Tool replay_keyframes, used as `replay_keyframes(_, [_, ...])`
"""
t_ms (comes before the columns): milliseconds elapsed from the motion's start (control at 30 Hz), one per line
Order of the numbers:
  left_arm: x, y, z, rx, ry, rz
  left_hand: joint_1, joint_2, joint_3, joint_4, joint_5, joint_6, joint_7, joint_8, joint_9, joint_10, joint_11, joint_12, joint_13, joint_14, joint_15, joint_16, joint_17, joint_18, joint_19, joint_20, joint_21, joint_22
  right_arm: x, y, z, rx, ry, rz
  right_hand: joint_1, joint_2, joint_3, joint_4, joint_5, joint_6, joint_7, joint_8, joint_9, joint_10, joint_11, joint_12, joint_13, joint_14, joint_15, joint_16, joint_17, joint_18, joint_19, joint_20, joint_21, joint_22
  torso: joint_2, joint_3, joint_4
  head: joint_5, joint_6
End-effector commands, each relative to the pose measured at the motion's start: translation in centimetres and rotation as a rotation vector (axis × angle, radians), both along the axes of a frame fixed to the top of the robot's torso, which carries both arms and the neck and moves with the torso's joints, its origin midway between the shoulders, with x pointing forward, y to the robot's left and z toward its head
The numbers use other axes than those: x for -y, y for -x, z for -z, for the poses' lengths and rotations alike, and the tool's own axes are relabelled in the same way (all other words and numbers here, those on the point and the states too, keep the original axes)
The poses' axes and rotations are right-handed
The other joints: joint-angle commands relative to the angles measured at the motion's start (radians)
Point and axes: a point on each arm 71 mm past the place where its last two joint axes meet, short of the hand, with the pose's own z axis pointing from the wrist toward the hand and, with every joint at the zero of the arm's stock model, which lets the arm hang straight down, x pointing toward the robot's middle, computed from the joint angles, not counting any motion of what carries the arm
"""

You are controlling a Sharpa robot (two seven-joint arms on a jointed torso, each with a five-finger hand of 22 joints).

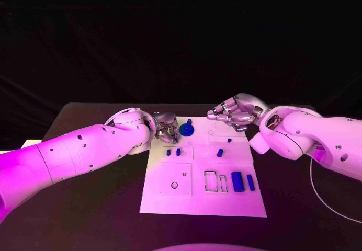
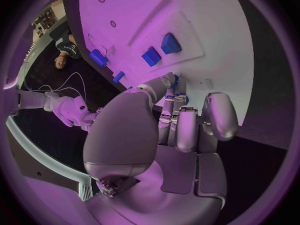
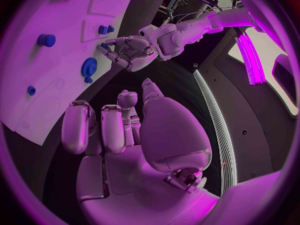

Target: Assemble the parts on the task board

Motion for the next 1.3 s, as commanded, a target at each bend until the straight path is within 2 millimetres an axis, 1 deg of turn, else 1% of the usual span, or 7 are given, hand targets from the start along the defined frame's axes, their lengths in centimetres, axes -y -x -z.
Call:
replay_keyframes(33, [0.19,0.06,0.19,0.000,-0.021,0.013,-0.010,0.003,0.003,-0.002,0.002,0.007,-0.003,-0.001,0.000,0.008,-0.001,-0.006,0.001,0.032,-0.006,-0.001,-0.001,-0.018,0.010,-0.006,0.001,0.001,-0.18,0.06,0.00,0.006,0.003,-0.020,0.001,0.005,-0.005,0.000,0.004,0.001,-0.002,0.006,0.002,-0.006,-0.001,0.004,-0.002,0.042,-0.001,-0.004,0.000,0.021,-0.006,-0.003,-0.004,-0.001,0.000,0.0005,0.0003,0.000,-0.001])
replay_keyframes(433, [0.60,0.16,0.58,-0.015,-0.040,0.022,-0.010,0.003,0.003,-0.002,0.002,0.007,-0.003,-0.002,0.000,0.009,-0.001,-0.007,0.002,0.031,-0.006,-0.001,-0.002,-0.018,0.010,-0.006,0.000,0.001,-0.20,0.07,0.01,0.004,0.003,-0.022,0.001,0.005,-0.005,0.000,0.004,0.001,-0.002,0.006,0.002,-0.006,-0.001,0.004,-0.002,0.042,-0.001,-0.004,0.000,0.021,-0.006,-0.003,-0.004,-0.001,0.000,0.0008,-0.0003,-0.001,-0.003])
replay_keyframes(533, [0.53,0.14,0.64,-0.018,-0.044,0.020,-0.020,0.000,0.001,-0.003,0.001,0.001,-0.001,-0.009,-0.002,0.003,0.001,-0.016,0.001,0.029,-0.005,-0.005,-0.009,-0.017,0.007,-0.005,-0.005,-0.001,-0.16,0.07,0.01,0.004,0.003,-0.020,0.001,0.005,-0.005,0.000,0.004,0.001,-0.002,0.006,0.002,-0.006,-0.001,0.004,-0.002,0.042,-0.001,-0.004,0.000,0.021,-0.006,-0.003,-0.004,-0.001,-0.001,0.0012,-0.0001,-0.002,-0.002])
replay_keyframes(667, [0.41,0.10,0.67,-0.018,-0.044,0.019,-0.035,-0.010,0.003,-0.003,0.002,-0.030,0.009,-0.032,-0.010,-0.029,0.013,-0.043,-0.005,0.023,0.005,-0.011,-0.023,-0.015,0.000,0.000,-0.019,-0.008,-0.08,0.06,0.01,0.005,0.004,-0.018,0.001,0.005,-0.005,0.000,0.004,0.001,-0.002,0.006,0.002,-0.006,-0.001,0.004,-0.002,0.042,-0.001,-0.004,0.000,0.021,-0.006,-0.003,-0.004,-0.001,0.000,0.0011,0.0008,-0.003,-0.003])
replay_keyframes(800, [0.32,0.04,0.59,-0.006,-0.034,0.016,-0.053,-0.027,0.006,-0.003,0.004,-0.075,0.022,-0.057,-0.016,-0.069,0.028,-0.067,-0.016,0.014,0.018,-0.023,-0.047,-0.010,-0.013,0.010,-0.051,-0.027,-0.03,0.03,0.01,0.005,0.004,-0.016,0.001,0.005,-0.005,0.000,0.004,0.001,-0.002,0.006,0.002,-0.006,-0.001,0.004,-0.002,0.042,-0.001,-0.004,0.000,0.021,-0.006,-0.003,-0.004,-0.001,0.000,0.0006,0.0005,-0.003,-0.003])
replay_keyframes(933, [0.28,-0.03,0.49,0.007,-0.022,0.014,-0.068,-0.042,0.000,-0.001,0.003,-0.123,0.023,-0.059,-0.017,-0.099,0.034,-0.069,-0.024,-0.006,0.023,-0.049,-0.098,0.001,-0.035,0.017,-0.110,-0.062,0.03,0.00,0.02,0.005,0.005,-0.014,0.001,0.005,-0.005,0.000,0.004,0.001,-0.002,0.006,0.002,-0.006,-0.001,0.004,-0.002,0.042,-0.001,-0.004,0.000,0.021,-0.006,-0.003,-0.004,-0.001,-0.001,0.0006,0.0005,-0.002,-0.002])
replay_keyframes(1300, [0.03,-0.08,0.32,0.026,-0.008,0.006,-0.072,-0.048,-0.006,-0.001,0.003,-0.147,0.022,-0.057,-0.015,-0.121,0.036,-0.068,-0.028,-0.011,0.025,-0.053,-0.108,0.005,-0.042,0.022,-0.129,-0.072,0.18,-0.10,0.05,0.005,0.007,-0.008,0.003,0.006,-0.007,0.001,0.005,0.001,-0.002,0.006,0.002,-0.008,0.000,0.001,-0.005,0.041,-0.001,-0.007,-0.002,0.021,-0.007,-0.003,-0.005,-0.003,-0.001,0.0003,0.0002,-0.002,-0.002])
